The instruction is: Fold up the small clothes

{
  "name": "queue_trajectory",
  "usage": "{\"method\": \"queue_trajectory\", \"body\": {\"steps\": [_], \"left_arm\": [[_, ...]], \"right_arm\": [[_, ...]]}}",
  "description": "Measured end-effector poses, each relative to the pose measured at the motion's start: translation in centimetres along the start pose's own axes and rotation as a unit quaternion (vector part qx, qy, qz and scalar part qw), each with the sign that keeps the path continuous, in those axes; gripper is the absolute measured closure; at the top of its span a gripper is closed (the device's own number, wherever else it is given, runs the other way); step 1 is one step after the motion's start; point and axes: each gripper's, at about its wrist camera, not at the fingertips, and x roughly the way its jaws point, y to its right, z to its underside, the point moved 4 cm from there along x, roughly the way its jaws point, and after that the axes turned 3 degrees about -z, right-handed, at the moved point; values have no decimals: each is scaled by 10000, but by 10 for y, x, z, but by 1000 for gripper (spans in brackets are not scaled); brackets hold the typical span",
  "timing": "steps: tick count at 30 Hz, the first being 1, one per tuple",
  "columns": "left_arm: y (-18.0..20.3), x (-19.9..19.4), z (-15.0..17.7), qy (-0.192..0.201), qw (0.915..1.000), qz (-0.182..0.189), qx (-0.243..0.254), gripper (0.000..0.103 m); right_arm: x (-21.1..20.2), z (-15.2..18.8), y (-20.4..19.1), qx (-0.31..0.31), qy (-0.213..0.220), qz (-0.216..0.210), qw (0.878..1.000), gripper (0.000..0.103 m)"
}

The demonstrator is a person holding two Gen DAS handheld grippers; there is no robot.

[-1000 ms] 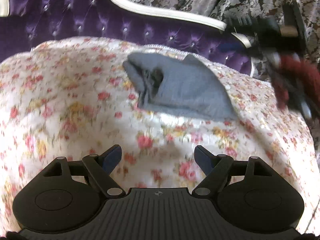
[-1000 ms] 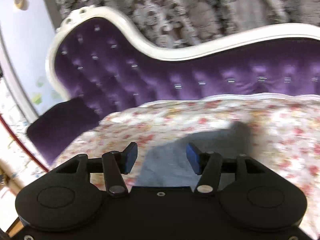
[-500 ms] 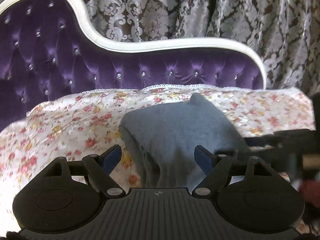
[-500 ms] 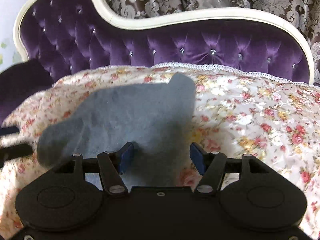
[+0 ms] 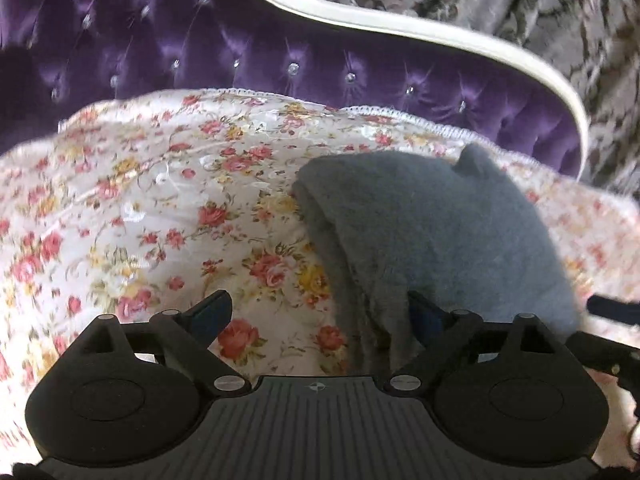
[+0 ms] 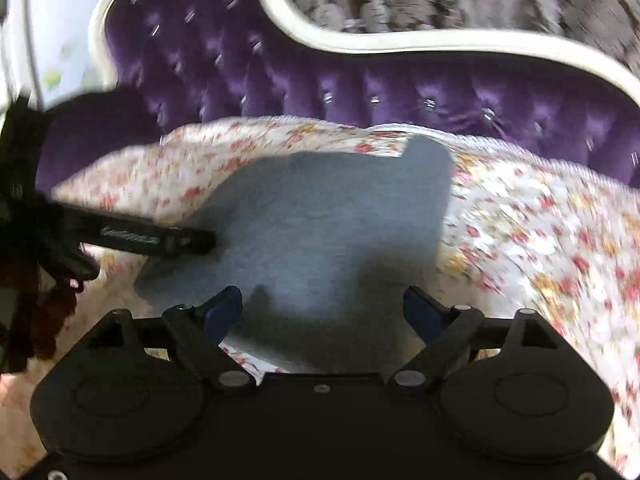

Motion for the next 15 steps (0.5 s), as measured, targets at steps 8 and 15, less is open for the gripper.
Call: {"method": "queue_trajectory", "body": {"steps": [8, 15], "left_arm": [[3, -14, 10, -338, 9893, 1116, -874, 11], [18, 18, 11, -422, 9901, 1170, -657, 11]], "right_arm": [[-28, -4, 55, 1412, 370, -633, 9873, 1], [-7, 4, 80, 2173, 239, -1207, 9683, 0]]}}
